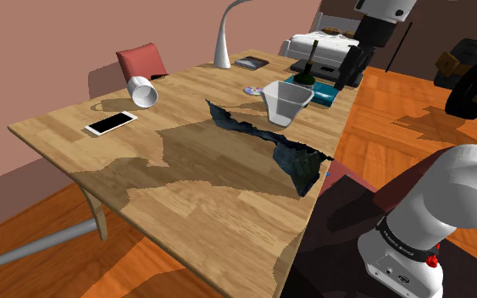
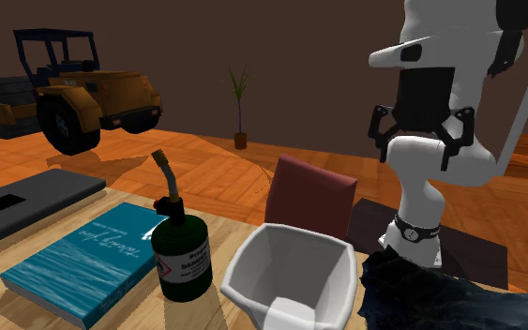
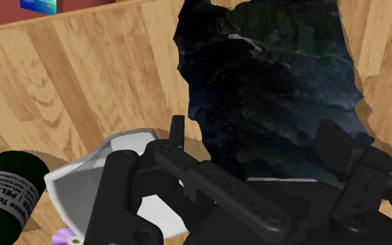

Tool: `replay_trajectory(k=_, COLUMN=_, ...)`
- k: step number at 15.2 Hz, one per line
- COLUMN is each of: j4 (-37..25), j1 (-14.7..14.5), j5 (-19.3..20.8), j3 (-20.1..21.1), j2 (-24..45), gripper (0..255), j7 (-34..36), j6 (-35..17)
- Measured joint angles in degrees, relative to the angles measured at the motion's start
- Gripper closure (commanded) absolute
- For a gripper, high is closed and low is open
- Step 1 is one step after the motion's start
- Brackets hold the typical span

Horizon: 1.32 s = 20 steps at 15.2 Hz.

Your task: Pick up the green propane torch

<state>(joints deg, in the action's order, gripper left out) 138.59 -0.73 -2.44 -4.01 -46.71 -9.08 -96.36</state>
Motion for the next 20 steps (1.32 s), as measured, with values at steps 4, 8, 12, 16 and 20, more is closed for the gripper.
replay_trajectory(k=4, j4=0.1, j1=0.7, j5=0.6, j3=-1.3, j2=2.7, gripper=0, j7=-0.9, j6=-4.2)
replay_trajectory(k=8, j4=-0.8, j1=2.0, j5=1.7, j3=-4.6, j2=7.6, gripper=0, j7=-3.3, j6=-11.3)
replay_trajectory(k=12, j4=-2.6, j1=2.7, j5=1.7, j3=-7.3, j2=13.2, gripper=0, j7=-5.1, j6=-18.1)
replay_trajectory(k=16, j4=-5.3, j1=3.1, j5=0.9, j3=-10.7, j2=19.1, gripper=0, j7=-7.8, j6=-24.3)
replay_trajectory(k=20, j4=-8.4, j1=3.1, j5=-1.2, j3=-13.9, j2=25.0, gripper=0, j7=-10.5, j6=-29.9)
